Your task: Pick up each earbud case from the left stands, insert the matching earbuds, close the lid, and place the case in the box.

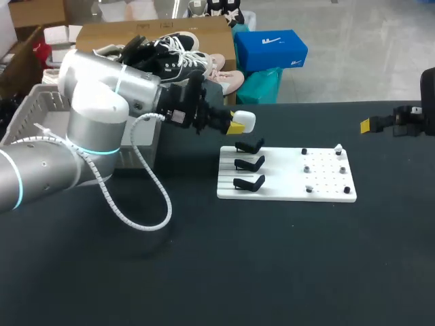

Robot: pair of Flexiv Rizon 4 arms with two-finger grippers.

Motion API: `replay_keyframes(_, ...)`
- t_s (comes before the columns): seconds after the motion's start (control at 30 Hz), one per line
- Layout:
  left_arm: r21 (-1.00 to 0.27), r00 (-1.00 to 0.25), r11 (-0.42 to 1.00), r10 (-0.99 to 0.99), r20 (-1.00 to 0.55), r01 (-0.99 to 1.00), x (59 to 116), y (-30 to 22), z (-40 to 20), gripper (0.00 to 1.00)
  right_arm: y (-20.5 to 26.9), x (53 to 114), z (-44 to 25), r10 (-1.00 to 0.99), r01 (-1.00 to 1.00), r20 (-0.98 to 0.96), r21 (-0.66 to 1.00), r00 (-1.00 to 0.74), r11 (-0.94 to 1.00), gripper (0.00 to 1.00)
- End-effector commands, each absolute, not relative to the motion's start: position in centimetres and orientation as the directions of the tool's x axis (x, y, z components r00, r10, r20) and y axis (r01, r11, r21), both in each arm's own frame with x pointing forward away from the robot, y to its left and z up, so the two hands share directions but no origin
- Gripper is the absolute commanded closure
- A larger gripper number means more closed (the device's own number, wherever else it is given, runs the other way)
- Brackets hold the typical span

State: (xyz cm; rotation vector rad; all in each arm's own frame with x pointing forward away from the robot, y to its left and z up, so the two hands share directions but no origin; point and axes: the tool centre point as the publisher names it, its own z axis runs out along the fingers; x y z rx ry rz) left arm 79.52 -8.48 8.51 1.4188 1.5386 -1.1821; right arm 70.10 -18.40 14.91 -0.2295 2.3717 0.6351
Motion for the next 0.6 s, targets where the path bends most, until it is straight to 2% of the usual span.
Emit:
replay_keyframes(0.03, -0.112, -0.117, 0.034, 0.292, -0.949, 0.993, 75.1, -7.1, 10.0, 1.00, -18.5, 70.1, 14.9, 0.000, -0.322, -0.644, 0.384, -0.765, 0.865, 0.00)
replay_keyframes(0.23, -0.106, -0.105, 0.010, 0.238, -0.965, 0.994, 72.7, -6.6, 12.0, 1.00, -18.5, 70.1, 14.9, 0.000, -0.322, -0.644, 0.384, -0.765, 0.865, 0.00)
replay_keyframes(0.6, -0.003, -0.006, 0.020, 0.176, -0.984, 1.000, 69.2, -6.8, 13.5, 1.00, -18.5, 70.1, 14.9, 0.000, -0.322, -0.644, 0.384, -0.765, 0.865, 0.00)
